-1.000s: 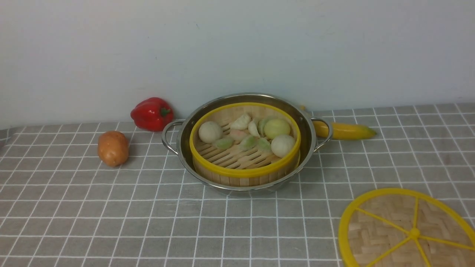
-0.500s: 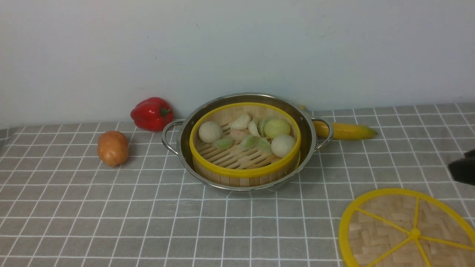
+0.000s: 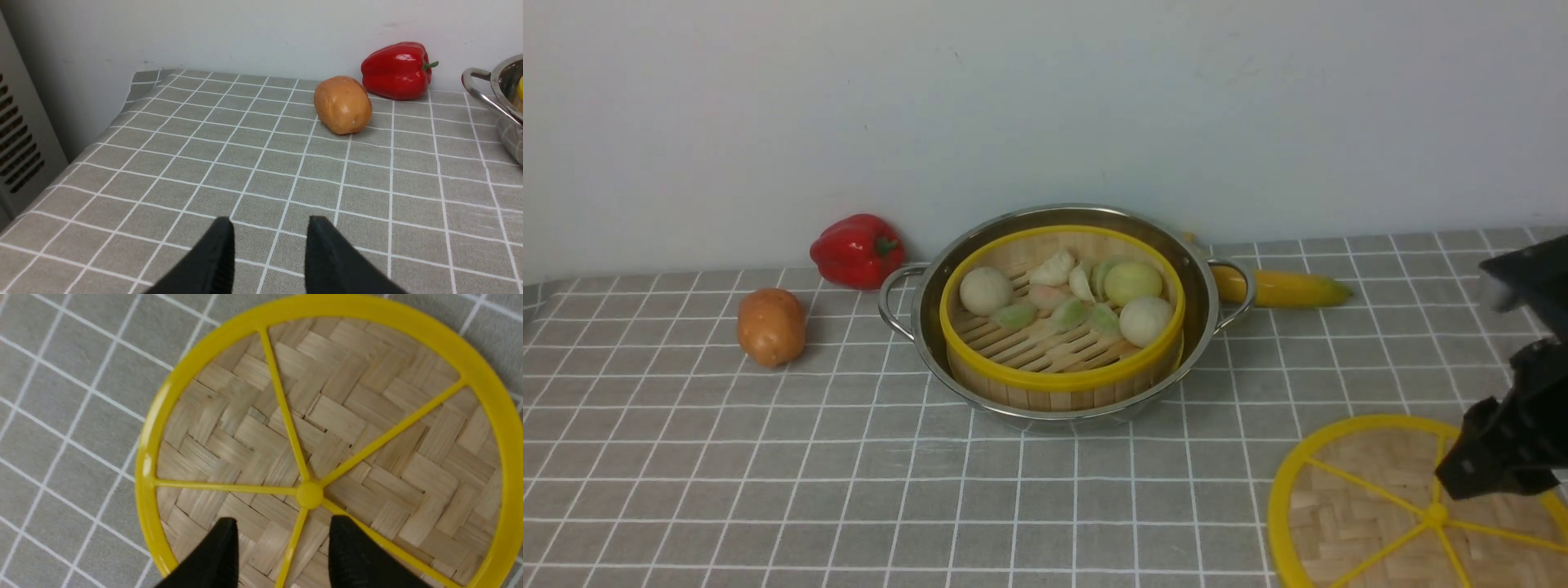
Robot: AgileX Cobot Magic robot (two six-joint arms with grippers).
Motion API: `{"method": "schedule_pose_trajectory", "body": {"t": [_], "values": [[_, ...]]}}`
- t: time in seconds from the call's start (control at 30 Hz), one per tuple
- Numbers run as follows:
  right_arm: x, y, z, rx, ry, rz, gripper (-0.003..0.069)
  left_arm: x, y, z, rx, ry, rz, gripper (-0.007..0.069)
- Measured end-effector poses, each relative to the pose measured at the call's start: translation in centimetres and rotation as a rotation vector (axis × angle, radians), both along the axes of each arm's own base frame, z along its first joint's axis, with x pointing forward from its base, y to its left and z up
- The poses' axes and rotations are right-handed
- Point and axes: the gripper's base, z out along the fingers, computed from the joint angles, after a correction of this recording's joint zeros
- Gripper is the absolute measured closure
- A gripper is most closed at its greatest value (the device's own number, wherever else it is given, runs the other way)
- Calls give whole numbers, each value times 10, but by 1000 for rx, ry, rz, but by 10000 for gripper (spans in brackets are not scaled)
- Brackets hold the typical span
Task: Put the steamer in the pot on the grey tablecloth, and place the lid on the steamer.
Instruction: 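Move the gripper down to the bamboo steamer lid and grasp its center knob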
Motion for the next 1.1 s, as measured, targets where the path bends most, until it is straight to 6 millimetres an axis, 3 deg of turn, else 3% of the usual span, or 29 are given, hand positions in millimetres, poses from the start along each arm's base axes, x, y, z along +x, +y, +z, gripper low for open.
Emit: {"method": "schedule_pose_trajectory", "body": {"t": [0.1, 0.27, 0.7, 1.0, 1.07, 1.1], "values": [[3, 13, -13, -85, 23, 57, 283, 0, 0, 0, 0, 0, 0, 382], [3, 29, -25, -214, 39, 92, 278, 0, 0, 0, 0, 0, 0, 382], [15, 33, -40, -254, 12, 68, 318, 0, 0, 0, 0, 0, 0, 382], [19, 34, -57, -264, 75, 61, 364, 0, 0, 0, 1, 0, 0, 382], [18, 34, -57, -258, 77, 55, 391, 0, 0, 0, 1, 0, 0, 382], [18, 34, -57, -265, 85, 57, 454, 0, 0, 0, 0, 0, 0, 382]]}}
